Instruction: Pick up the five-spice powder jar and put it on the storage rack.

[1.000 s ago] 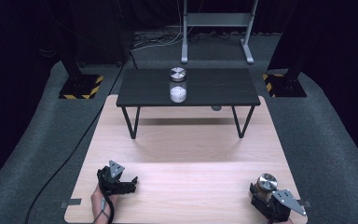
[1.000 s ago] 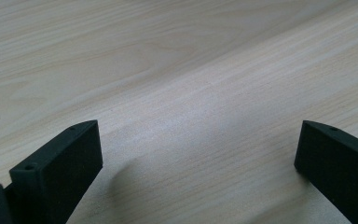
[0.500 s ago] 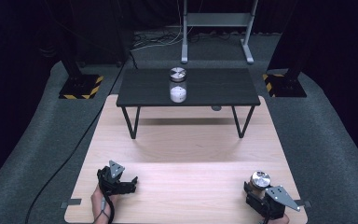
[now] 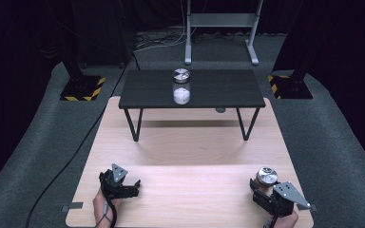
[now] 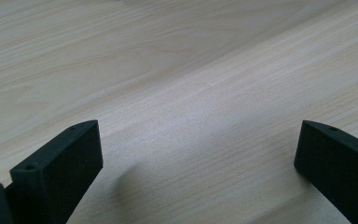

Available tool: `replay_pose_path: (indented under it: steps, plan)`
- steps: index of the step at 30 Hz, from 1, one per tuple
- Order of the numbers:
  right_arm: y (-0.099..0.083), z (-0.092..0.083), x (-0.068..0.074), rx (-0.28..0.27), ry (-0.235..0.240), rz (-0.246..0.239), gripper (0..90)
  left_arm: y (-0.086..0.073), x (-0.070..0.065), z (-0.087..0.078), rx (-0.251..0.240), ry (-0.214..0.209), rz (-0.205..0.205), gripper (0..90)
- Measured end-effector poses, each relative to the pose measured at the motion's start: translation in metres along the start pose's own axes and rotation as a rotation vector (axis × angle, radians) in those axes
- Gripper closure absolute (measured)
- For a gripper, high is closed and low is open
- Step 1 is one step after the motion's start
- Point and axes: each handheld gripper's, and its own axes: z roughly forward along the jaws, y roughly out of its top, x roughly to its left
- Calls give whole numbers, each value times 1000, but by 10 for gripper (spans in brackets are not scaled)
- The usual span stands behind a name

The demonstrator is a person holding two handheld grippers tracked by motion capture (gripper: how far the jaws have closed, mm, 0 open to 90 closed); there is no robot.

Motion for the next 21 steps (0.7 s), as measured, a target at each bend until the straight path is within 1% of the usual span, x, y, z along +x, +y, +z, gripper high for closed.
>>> replay_pose_path:
  steps: [3,5,7,11,12,16,21]
  plan:
    - [4,2,-2,-2,6,-2,300,0,-1,0,-2,3,5,6]
    - [12,5,-1,5,-4,-3,300,-1,-3,-1,-7,10,14,6]
    - [15,8,-4,1,6,5,300,-1,-4,-1,-8,12,18,6]
    - [21,12,-8,0,17,10,300,-1,-3,-1,-8,10,16,6]
    - [25,15,-10,-2,25,15,300,-1,-3,-1,-6,8,14,6]
    - [32,18,-14,-13,30,20,300,-1,-2,0,-4,4,11,6]
    - [42,22,-16,-23,35,12,300,-1,-1,0,-3,2,9,6]
